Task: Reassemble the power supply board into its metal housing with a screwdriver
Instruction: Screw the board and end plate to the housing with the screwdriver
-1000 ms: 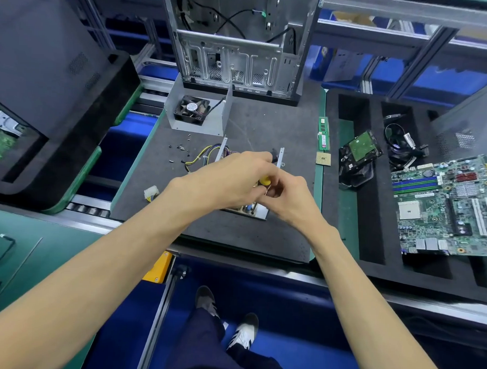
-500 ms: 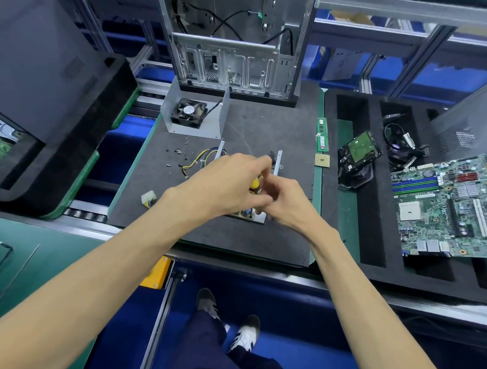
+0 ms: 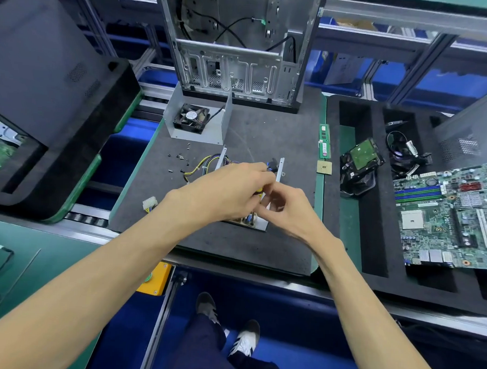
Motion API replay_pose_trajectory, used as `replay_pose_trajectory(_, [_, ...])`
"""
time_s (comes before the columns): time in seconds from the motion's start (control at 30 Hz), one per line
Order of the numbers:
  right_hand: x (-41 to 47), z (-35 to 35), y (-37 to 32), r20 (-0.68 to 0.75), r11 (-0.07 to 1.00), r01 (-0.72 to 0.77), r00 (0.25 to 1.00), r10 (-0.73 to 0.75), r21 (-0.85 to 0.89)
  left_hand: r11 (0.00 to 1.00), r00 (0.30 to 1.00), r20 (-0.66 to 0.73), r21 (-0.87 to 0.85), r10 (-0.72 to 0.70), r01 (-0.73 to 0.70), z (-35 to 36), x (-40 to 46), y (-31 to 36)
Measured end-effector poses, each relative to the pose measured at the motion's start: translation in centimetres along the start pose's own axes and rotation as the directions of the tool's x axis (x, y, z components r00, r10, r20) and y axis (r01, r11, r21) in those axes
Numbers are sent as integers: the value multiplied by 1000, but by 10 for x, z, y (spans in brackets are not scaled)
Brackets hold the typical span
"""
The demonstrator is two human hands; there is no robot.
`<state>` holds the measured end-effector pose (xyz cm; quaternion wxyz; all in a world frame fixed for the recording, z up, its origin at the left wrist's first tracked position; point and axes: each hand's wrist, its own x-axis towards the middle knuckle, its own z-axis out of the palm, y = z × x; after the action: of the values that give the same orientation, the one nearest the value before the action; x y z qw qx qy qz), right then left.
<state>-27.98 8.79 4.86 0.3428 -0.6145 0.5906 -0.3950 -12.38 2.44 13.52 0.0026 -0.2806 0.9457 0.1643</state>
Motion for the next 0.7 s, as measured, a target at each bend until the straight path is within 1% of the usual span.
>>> replay_pose_trajectory(0.07, [0,-1,1,22,1000,-16,1000,16,11,997,995,-68,-1,-79,79,2,0,-1])
replay_pose_trajectory(0.13, [2,1,0,39,999,-32,999,31,18,986,982,-85,-5,-168,168,1,3,-1])
replay_pose_trajectory(0.17, [3,2,0,40,999,-37,999,36,32,984,981,-82,-1,-177,178,1,4,0])
replay_pose_trajectory(0.2, [3,3,-1,37,998,-46,998,45,42,988,985,-73,4,-155,156,1,6,0])
replay_pose_trajectory(0.27, [5,2,0,12,997,-58,998,58,44,998,997,-33,9,-67,67,-1,7,1])
replay_pose_trajectory(0.37, [4,2,0,-17,998,-63,998,63,-10,999,998,50,-15,40,-39,-4,7,3])
replay_pose_trajectory(0.47, [1,1,1,-11,998,-39,999,38,-39,997,994,88,-19,72,-71,-5,8,5])
replay_pose_trajectory(0.53, [-1,1,2,13,999,-47,999,47,-1,999,998,50,-1,41,-41,-3,7,4])
replay_pose_trajectory(0.63, [-4,0,5,44,997,-64,997,62,41,993,994,-25,46,-108,109,2,5,2])
replay_pose_trajectory(0.67, [-3,1,4,44,997,-58,997,56,45,987,988,-34,56,-147,149,3,4,2])
replay_pose_trajectory(0.7, [-2,2,3,39,997,-58,998,56,50,986,987,-34,59,-156,158,4,4,3])
